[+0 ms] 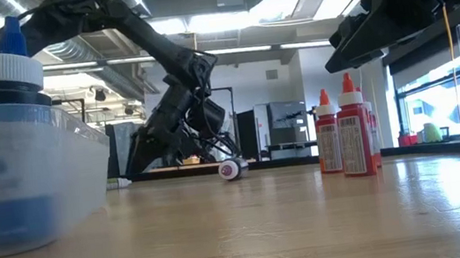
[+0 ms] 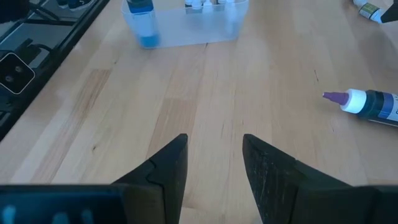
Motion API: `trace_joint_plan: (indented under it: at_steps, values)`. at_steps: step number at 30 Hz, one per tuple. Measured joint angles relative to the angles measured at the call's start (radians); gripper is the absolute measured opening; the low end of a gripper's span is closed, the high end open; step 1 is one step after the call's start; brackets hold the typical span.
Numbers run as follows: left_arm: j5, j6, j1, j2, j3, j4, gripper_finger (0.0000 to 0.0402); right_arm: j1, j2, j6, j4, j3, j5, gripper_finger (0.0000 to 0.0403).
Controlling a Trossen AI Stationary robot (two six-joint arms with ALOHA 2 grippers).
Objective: Pick & Place food coloring
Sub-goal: Put the small green food coloring bottle into the bin
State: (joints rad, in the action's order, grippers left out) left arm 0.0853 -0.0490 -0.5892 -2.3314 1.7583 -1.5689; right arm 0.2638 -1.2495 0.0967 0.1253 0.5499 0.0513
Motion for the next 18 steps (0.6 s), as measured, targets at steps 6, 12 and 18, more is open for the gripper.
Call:
trace_joint_plan:
  at_steps: [6, 12, 18]
  values:
    - [-0.002, -0.014, 0.0, 0.002, -0.021, -0.002, 0.0112, 0.0, 0.0, 0.0, -0.002, 0.0, 0.0, 0.0157]
    - [-0.001, -0.02, 0.0, 0.002, -0.063, -0.002, 0.0111, 0.0, 0.0, 0.0, -0.002, 0.0, 0.0, 0.0157]
    - [-0.001, -0.032, 0.002, 0.002, -0.108, 0.006, 0.0111, 0.0, 0.0, 0.0, -0.003, 0.0, 0.0, 0.0157]
